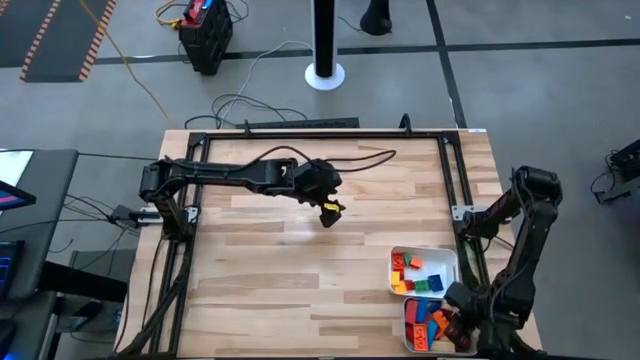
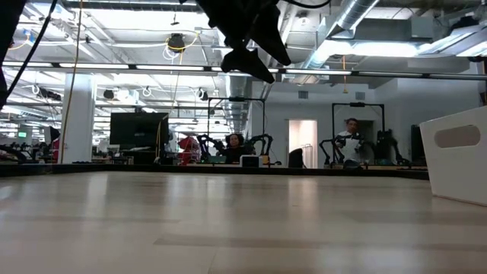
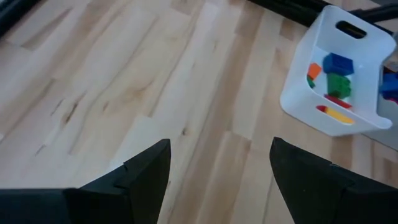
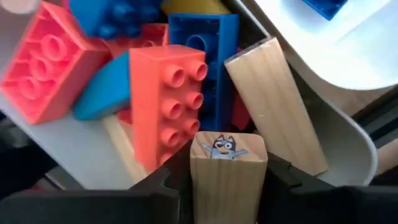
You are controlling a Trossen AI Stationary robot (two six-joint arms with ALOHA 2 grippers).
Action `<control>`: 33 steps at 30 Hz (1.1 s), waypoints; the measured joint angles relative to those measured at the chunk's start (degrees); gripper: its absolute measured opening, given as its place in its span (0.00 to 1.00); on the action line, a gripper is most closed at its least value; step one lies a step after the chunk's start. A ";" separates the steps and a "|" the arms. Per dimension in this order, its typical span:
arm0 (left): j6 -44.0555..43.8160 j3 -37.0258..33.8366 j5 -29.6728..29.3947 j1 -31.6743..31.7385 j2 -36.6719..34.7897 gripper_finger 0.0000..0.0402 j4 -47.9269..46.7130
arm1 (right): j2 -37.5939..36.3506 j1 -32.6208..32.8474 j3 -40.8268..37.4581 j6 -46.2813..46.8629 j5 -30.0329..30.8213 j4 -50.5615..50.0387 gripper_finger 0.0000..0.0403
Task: Sort blocks by size
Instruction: Put the big brown block into the gray bin, then return to Home Position
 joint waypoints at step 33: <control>-4.66 -18.69 -15.11 -16.65 -18.86 0.65 15.13 | -26.55 -3.50 -0.27 -11.43 46.30 -20.86 0.54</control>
